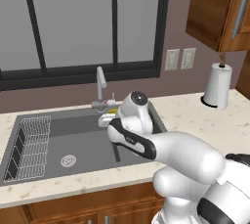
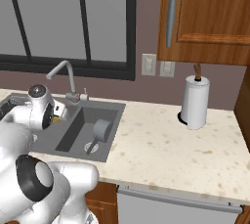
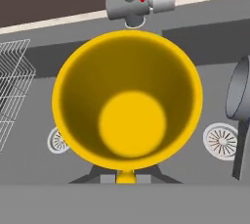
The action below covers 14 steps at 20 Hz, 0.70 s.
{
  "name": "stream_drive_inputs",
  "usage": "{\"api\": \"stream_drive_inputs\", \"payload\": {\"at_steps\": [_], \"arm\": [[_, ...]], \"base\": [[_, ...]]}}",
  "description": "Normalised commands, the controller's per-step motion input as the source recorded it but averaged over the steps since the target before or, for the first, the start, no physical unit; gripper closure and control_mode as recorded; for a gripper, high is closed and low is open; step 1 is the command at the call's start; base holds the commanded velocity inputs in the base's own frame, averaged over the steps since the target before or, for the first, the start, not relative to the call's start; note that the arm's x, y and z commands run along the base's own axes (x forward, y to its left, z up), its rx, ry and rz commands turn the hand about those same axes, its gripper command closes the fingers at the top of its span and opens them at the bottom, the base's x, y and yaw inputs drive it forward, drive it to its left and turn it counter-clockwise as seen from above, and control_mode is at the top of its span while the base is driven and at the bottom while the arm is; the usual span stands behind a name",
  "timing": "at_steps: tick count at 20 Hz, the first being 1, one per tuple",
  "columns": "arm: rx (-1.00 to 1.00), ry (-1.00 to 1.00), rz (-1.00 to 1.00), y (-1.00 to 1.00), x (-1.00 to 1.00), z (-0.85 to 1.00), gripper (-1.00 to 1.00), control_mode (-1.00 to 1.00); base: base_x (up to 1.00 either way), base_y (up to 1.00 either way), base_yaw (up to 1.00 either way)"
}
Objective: Move any existing items from the left basin to the right basin for drying. Then move the mug from the counter to the left basin of the sink for washing.
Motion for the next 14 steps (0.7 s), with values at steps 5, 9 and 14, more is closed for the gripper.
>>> {"api": "stream_drive_inputs", "payload": {"at_steps": [5, 9, 14], "arm": [[0.00, 0.00, 0.16, 0.60, 0.22, -0.12, 1.00, -1.00], [0.00, 0.03, 0.17, 0.43, 0.01, -0.17, 1.00, -1.00], [0.00, 0.02, 0.14, 0.38, 0.17, -0.31, 1.00, -1.00]], "base": [[0.00, 0.00, 0.00], [0.00, 0.00, 0.00], [0.00, 0.00, 0.00]]}}
